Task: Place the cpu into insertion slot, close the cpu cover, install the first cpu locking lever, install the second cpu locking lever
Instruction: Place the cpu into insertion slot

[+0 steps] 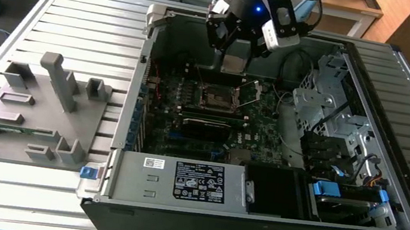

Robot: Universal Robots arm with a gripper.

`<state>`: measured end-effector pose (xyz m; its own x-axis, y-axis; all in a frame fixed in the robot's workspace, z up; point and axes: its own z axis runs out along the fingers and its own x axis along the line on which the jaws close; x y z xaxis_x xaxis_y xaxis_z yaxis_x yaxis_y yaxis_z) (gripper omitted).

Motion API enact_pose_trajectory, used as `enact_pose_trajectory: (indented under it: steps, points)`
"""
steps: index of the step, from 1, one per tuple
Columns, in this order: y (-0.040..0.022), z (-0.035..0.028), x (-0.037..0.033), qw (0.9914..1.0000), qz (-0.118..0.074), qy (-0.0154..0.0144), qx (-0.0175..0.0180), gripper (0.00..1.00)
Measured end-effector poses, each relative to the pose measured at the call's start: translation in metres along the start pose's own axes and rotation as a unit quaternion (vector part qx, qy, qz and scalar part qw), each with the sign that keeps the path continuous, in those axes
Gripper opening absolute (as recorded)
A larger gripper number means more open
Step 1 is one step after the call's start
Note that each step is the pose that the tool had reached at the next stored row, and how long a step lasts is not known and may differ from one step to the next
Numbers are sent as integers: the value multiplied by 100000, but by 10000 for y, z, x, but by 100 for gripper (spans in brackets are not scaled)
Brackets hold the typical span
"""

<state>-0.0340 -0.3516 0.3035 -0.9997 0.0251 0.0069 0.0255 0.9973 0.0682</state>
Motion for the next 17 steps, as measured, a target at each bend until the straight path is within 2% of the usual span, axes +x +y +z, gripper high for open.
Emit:
enact_pose_trajectory:
  steps: [6,15,17]
  points:
    - [-3,40,0,100000,0,-1,81,54]
    - [-13,184,2,100000,-1,-4,99,54]
    - [-14,196,2,100000,-2,0,118,54]
